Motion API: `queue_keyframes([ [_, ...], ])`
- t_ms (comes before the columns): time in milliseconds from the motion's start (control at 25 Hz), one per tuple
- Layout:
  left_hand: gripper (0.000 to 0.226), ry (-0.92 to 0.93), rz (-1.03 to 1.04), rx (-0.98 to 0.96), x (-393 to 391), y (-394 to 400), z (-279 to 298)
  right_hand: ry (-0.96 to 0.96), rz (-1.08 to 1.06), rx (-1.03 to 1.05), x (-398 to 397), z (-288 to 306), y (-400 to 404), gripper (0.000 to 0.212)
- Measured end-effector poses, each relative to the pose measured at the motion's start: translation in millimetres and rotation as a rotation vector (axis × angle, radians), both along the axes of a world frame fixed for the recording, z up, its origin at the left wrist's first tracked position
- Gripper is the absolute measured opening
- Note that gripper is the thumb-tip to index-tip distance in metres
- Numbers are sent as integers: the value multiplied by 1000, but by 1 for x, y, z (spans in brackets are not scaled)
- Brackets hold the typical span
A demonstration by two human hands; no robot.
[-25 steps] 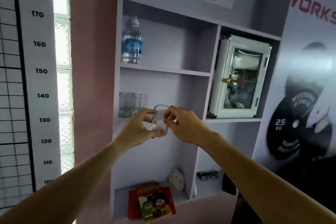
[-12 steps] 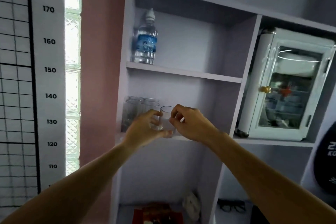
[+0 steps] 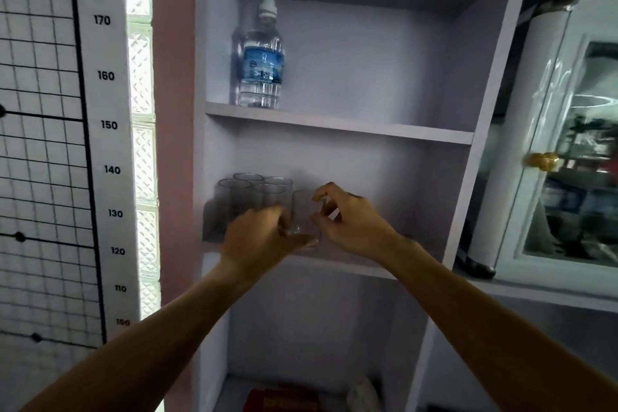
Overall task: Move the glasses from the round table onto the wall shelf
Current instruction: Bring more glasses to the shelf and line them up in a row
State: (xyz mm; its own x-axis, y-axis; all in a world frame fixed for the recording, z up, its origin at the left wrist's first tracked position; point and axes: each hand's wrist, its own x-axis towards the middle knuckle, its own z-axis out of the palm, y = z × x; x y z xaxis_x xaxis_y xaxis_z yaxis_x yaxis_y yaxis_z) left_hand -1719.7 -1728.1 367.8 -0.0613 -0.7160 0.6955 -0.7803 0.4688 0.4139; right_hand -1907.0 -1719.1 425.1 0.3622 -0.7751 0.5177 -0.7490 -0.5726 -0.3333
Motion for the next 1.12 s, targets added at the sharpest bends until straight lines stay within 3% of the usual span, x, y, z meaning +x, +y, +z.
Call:
queue_keyframes([
  [120,56,-90,127,-46,-3,1,1,-17,45,15,-2,-7,-10,42],
  [240,40,-138,128,-100,-7,3,1,-50,49,-24,-1,-14,-18,50],
  [480,23,-200,175,-55,-9,6,6,-85,64,-19,4,-16,-27,49],
  [640,17,-238,152,-172,-13,8,2,-93,65,-41,3,-15,-29,44],
  [960,21,-268,157,-176,-14,0,0,-85,6,-74,8,-12,-37,43],
  [1120,38,-274,159,-157,-15,-6,-1,-57,-42,-88,9,-14,-47,44],
])
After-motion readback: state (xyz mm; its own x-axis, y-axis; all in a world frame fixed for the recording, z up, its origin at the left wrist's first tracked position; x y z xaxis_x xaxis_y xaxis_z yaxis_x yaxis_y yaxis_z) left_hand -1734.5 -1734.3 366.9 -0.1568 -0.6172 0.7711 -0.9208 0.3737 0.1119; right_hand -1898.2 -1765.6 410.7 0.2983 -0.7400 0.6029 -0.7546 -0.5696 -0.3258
